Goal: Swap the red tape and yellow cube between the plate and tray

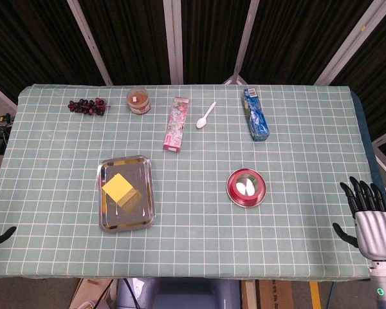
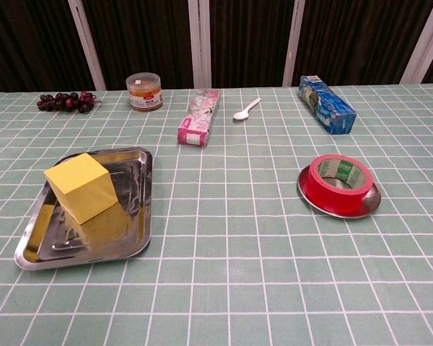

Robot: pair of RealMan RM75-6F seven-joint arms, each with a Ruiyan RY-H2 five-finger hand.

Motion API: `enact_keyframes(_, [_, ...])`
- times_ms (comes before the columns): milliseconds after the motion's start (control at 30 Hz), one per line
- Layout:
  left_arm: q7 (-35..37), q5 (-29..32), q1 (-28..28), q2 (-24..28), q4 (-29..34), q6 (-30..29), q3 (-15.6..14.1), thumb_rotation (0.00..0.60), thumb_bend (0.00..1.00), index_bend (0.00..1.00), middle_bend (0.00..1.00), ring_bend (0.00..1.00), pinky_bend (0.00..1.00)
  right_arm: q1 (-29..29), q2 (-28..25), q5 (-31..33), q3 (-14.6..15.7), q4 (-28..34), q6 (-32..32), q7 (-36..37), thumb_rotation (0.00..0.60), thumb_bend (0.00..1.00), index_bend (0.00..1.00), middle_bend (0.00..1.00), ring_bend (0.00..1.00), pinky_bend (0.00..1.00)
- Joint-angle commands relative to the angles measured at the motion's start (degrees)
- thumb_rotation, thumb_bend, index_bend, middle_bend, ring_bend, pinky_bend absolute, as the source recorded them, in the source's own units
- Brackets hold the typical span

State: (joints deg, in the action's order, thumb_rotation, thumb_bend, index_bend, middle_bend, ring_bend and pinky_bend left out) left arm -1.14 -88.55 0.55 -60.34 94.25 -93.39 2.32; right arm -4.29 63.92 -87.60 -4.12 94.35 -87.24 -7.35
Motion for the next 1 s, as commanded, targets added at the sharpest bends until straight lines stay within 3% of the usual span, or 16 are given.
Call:
enact_keyframes(33, [0.09, -0.04, -0.02, 0.1, 0.06, 0.04, 0.0, 0.6, 0.0, 0.08, 0.0, 0.0, 0.0, -0.01, -0.1, 0.32, 0.1, 0.46, 0.4, -0.27, 0.6, 0.24, 0.1, 0.0, 0.0, 0.0])
enact_keyframes(233, [-1.2, 1.32, 0.94, -0.34, 0.3, 2.71, 0.11, 0.6, 0.0, 0.08, 0.0, 0.0, 0.0, -0.07, -0.25, 1.24, 0.1, 0.68, 1.24, -0.14, 0.6, 0.24, 0.1, 0.0, 0.0, 0.0])
enact_keyframes(667, [-1.92, 2.17, 1.41, -2.53, -1.58, 1.37, 2.07, 0.6, 0.0, 0.08, 0.0, 0.0, 0.0, 0.05, -1.69, 2.31, 0.87, 3.19, 3.16, 1.56, 0.6, 0.24, 0.1, 0.0, 0.0, 0.0])
enact_keyframes(1000, [-1.08, 0.7, -0.01, -1.97, -0.82, -1.49, 1.75, 0.6, 0.0, 0.08, 0.0, 0.0, 0.0, -2.89, -3.17, 1.89, 2.19, 5.96, 10.01, 2.5, 0.6, 0.16, 0.07, 0.0, 0.0, 0.0])
